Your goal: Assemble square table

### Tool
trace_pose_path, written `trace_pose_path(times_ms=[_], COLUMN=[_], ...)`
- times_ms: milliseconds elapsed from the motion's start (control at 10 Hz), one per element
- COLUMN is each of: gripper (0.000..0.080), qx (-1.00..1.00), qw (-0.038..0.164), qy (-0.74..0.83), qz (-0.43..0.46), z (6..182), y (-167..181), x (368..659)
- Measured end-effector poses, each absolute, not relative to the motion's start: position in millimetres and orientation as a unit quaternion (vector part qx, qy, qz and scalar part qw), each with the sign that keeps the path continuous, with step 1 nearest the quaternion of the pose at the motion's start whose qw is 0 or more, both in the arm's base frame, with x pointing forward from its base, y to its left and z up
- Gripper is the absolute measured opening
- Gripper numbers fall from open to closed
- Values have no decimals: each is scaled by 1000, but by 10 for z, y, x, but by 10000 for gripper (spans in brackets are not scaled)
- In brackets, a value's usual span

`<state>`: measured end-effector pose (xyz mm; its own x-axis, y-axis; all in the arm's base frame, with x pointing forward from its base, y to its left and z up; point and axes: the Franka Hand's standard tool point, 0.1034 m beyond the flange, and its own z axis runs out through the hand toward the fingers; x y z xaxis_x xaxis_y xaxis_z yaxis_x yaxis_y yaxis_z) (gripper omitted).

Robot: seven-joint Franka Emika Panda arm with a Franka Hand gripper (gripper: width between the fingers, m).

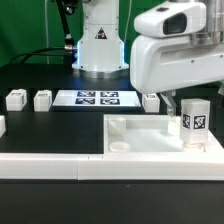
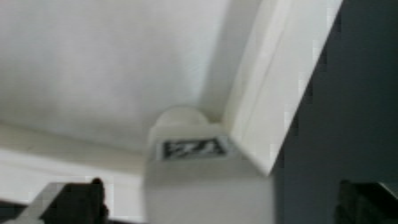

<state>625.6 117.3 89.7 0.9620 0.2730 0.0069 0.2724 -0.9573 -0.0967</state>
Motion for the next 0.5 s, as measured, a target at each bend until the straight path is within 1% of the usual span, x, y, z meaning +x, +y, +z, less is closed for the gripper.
trace_pose_path(times_ms=[100,200,300,400,500], gripper=[649,649,553,553,370], qx=[-990,-990,-991,-991,-995], qw=[49,49,49,49,49], qy=[-134,-135,-124,-121,-90], qz=[6,5,6,6,8], z=[910,893,888,888,885], y=[1158,1165,1169,1167,1173], x=[6318,6312,6305,6306,6303])
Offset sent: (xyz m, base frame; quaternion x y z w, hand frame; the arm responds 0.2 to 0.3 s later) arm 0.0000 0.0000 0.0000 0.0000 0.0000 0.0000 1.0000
